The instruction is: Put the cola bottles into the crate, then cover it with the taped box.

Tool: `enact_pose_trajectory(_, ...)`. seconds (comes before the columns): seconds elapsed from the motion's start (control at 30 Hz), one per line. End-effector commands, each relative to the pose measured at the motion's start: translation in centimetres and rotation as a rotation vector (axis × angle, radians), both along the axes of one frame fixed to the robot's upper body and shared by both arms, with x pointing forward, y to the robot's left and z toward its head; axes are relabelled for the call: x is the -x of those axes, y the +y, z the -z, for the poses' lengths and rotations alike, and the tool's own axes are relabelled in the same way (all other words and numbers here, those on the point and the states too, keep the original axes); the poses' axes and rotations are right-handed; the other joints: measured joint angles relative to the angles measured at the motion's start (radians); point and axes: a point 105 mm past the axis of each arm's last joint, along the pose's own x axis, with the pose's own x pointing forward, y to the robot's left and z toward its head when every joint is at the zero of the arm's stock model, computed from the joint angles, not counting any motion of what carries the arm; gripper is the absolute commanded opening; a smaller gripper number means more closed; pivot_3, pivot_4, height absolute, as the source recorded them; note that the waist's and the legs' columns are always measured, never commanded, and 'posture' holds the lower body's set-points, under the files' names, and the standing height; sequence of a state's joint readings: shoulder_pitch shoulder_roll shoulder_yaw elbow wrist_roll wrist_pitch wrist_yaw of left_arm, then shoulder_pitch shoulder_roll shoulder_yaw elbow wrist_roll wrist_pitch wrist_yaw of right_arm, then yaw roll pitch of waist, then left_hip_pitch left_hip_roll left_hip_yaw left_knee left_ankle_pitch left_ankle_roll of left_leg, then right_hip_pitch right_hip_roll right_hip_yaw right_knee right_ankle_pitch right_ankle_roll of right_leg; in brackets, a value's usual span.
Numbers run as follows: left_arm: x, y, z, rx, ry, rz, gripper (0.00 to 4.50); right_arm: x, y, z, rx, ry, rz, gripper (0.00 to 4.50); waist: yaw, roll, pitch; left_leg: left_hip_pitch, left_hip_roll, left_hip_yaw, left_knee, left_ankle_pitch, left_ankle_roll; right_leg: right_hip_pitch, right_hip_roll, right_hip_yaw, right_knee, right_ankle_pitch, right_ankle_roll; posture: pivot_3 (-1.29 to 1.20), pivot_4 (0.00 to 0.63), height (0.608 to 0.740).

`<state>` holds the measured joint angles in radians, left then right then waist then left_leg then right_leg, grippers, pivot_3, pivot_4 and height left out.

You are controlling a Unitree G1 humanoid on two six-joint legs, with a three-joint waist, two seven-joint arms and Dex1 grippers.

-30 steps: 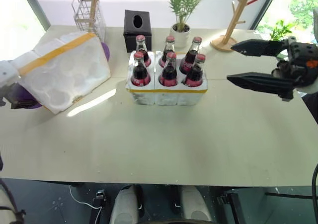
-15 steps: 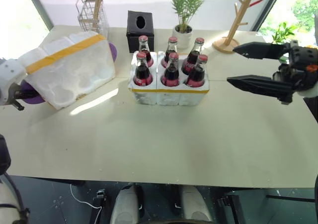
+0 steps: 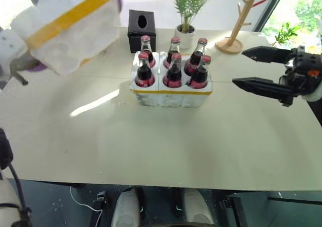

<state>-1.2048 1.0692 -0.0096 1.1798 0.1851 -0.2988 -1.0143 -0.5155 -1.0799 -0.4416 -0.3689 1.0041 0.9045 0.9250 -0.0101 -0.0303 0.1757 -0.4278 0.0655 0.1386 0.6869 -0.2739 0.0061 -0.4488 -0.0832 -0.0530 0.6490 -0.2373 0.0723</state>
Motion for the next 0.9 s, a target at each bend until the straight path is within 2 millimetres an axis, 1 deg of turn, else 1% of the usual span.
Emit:
enact_pose_trajectory(0.03, 0.3, -2.5, -5.8, -0.067, -0.229, 0.088, 0.32, 0.5, -0.2, -1.2, -0.008, -0.074, 0.008, 4.50, 0.000, 0.000, 0.000, 0.000, 0.000, 0.000, 0.000, 0.000, 0.000, 0.000, 0.000, 0.000, 0.000, 0.000, 0.000, 0.00, 0.150, 0.740)
enact_pose_trajectory(0.1, 0.4, -3.6, -7.1, -0.102, -0.292, 0.114, 0.32, 0.5, -0.2, -1.1, -0.010, -0.075, 0.009, 4.50, -0.001, 0.000, 0.000, 0.000, 0.000, 0.000, 0.000, 0.000, 0.000, 0.000, 0.000, 0.000, 0.001, 0.000, 0.000, 0.00, 0.150, 0.740)
enact_pose_trajectory(0.2, 0.3, -7.6, -11.2, -0.125, -0.499, 0.178, 0.32, 0.3, -0.3, -1.3, -0.020, -0.078, 0.012, 4.50, 0.001, 0.000, 0.000, 0.001, 0.000, -0.001, 0.000, 0.000, 0.000, 0.000, 0.001, 0.000, 0.001, 0.000, 0.000, 0.00, 0.150, 0.740)
enact_pose_trajectory(0.23, 0.2, -9.0, -12.1, -0.134, -0.558, 0.194, 0.32, 0.2, -0.3, -1.3, -0.022, -0.078, 0.014, 4.50, 0.004, 0.000, 0.000, 0.000, 0.000, -0.001, 0.001, 0.000, 0.000, 0.001, 0.001, 0.000, 0.001, 0.000, 0.000, 0.00, 0.150, 0.740)
enact_pose_trajectory(0.3, 0.0, -12.2, -12.4, -0.192, -0.622, 0.258, 0.32, 0.1, -0.4, -1.3, -0.024, -0.075, 0.014, 4.50, 0.007, 0.000, 0.000, 0.000, 0.000, -0.002, 0.003, 0.000, 0.000, 0.002, 0.001, 0.000, 0.001, 0.000, 0.001, 0.00, 0.150, 0.740)
enact_pose_trajectory(0.37, -0.3, -15.3, -11.5, -0.273, -0.647, 0.325, 0.32, 0.2, -0.5, -1.1, -0.029, -0.065, 0.018, 4.50, 0.008, 0.000, 0.000, 0.000, 0.000, -0.002, 0.005, -0.001, 0.002, 0.004, 0.001, 0.000, 0.000, 0.000, 0.002, 0.00, 0.150, 0.740)
enact_pose_trajectory(0.47, -0.5, -17.7, -9.8, -0.401, -0.668, 0.365, 0.32, 0.1, -0.8, -0.8, -0.031, -0.056, 0.039, 4.50, 0.010, 0.000, 0.000, 0.001, 0.000, -0.002, 0.009, -0.002, 0.004, 0.006, 0.001, 0.000, 0.001, 0.000, 0.002, 0.00, 0.150, 0.740)
enact_pose_trajectory(0.53, -0.8, -18.5, -8.3, -0.476, -0.663, 0.379, 0.32, 0.2, -1.0, -0.7, -0.030, -0.053, 0.052, 4.50, 0.007, 0.001, 0.000, 0.001, 0.000, -0.002, 0.009, -0.002, 0.004, 0.006, 0.001, 0.000, 0.001, 0.001, 0.002, 0.00, 0.150, 0.740)
enact_pose_trajectory(0.63, -1.2, -19.6, -5.2, -0.602, -0.653, 0.391, 0.32, 0.4, -1.3, -0.4, -0.039, -0.048, 0.073, 4.50, 0.003, 0.001, 0.000, 0.001, 0.001, -0.003, 0.009, -0.002, 0.004, 0.006, 0.002, 0.000, 0.002, 0.000, 0.002, 0.00, 0.150, 0.740)
enact_pose_trajectory(0.73, -1.5, -20.4, -2.9, -0.690, -0.660, 0.402, 0.32, 0.6, -1.6, -0.4, -0.052, -0.045, 0.089, 4.50, 0.003, 0.001, 0.000, 0.001, 0.001, -0.003, 0.009, -0.002, 0.004, 0.006, 0.002, 0.000, 0.001, 0.000, 0.002, 0.00, 0.150, 0.740)
enact_pose_trajectory(0.77, -1.6, -20.9, -2.4, -0.691, -0.663, 0.413, 0.32, 0.7, -1.6, -0.4, -0.054, -0.045, 0.093, 4.50, 0.003, 0.001, 0.000, 0.001, 0.001, -0.003, 0.010, -0.002, 0.004, 0.006, 0.002, 0.000, 0.001, 0.000, 0.002, 0.00, 0.150, 0.740)
enact_pose_trajectory(0.83, -1.5, -21.6, -1.8, -0.684, -0.678, 0.425, 0.32, 0.8, -1.7, -0.3, -0.057, -0.044, 0.100, 4.50, 0.005, 0.001, 0.000, 0.001, 0.001, -0.003, 0.010, -0.002, 0.004, 0.006, 0.002, 0.000, 0.001, 0.000, 0.002, 0.00, 0.150, 0.740)
enact_pose_trajectory(0.9, -1.3, -22.3, -1.2, -0.723, -0.702, 0.450, 0.32, 0.7, -1.8, -0.3, -0.061, -0.043, 0.111, 4.50, 0.009, 0.001, 0.000, 0.001, 0.001, -0.003, 0.010, -0.002, 0.004, 0.006, 0.002, 0.000, 0.001, 0.001, 0.002, 0.00, 0.150, 0.740)
